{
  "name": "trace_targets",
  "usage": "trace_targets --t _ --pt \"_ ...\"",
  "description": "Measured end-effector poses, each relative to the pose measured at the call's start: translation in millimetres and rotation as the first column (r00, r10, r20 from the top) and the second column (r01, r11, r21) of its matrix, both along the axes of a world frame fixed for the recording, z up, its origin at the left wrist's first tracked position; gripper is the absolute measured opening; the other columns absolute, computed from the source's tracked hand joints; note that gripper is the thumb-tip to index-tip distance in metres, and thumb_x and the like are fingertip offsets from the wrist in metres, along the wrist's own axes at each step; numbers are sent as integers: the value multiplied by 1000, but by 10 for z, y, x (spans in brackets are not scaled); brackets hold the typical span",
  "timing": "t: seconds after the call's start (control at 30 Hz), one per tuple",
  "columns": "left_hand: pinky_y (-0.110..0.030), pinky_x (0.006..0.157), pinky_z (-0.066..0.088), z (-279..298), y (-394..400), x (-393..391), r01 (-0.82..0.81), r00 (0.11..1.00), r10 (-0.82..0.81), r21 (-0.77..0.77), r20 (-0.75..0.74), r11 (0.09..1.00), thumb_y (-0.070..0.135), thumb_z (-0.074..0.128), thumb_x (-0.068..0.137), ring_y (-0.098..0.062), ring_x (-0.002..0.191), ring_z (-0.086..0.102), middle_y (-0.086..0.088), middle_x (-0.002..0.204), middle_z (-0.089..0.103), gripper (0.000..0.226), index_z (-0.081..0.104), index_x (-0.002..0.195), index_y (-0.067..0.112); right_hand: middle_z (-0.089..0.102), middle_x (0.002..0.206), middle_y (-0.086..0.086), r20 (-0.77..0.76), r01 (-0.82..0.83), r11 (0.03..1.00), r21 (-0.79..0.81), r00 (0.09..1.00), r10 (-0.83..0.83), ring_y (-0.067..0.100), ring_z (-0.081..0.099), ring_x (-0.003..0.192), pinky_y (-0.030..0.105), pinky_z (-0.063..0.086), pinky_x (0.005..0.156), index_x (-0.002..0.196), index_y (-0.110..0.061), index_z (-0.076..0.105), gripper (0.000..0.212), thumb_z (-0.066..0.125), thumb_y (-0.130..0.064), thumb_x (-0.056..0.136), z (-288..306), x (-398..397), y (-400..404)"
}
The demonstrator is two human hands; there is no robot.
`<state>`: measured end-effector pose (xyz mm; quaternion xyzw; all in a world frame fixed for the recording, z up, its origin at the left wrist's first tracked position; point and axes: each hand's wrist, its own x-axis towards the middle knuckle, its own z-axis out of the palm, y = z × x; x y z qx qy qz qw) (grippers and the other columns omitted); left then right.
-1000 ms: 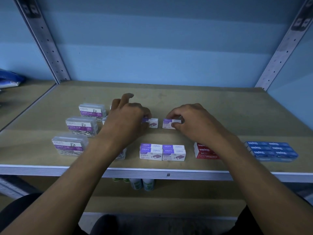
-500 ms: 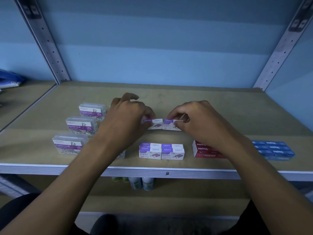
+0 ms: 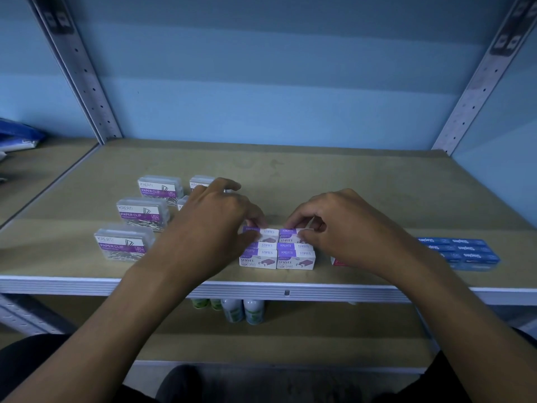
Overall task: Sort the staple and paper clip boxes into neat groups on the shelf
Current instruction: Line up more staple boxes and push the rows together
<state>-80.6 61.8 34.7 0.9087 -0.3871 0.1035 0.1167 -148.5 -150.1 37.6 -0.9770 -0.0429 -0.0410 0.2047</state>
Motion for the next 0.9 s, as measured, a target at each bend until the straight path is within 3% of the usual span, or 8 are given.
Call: trace_targets --t 0.1,0.23,0.6,0.9 --pt "-38 102 37 -16 7 2 -9 1000 9 5 -19 1000 34 69 85 -16 134 40 16 110 70 18 72 102 37 72 97 -17 -9 -8 1000 0 1000 8 0 61 80 28 56 70 104 -36 77 22 67 -21 90 -16 -8 4" --pt "-39 103 37 -34 16 15 -10 999 10 5 -35 1000 34 69 85 -16 134 40 17 109 70 18 72 102 38 69 94 -20 -12 -11 1000 -24 1000 11 1 61 80 11 40 53 105 -37 76 24 66 -21 91 -31 7 6" --pt "-36 102 38 -61 11 45 10 999 -9 14 -47 1000 36 69 85 -14 132 42 18 108 71 17 72 102 38 74 101 -16 -23 -23 1000 -18 999 22 -1 63 80 22 54 69 107 -35 77 23 69 -22 90 -40 18 20" --pt "-35 102 38 -84 23 68 43 995 -40 26 -93 999 34 65 89 -14 131 41 18 107 71 16 73 102 38 75 99 -16 -50 -19 1000 -19 999 18 -1 64 83 12 46 62 106 -34 77 25 66 -18 91 -33 -2 27"
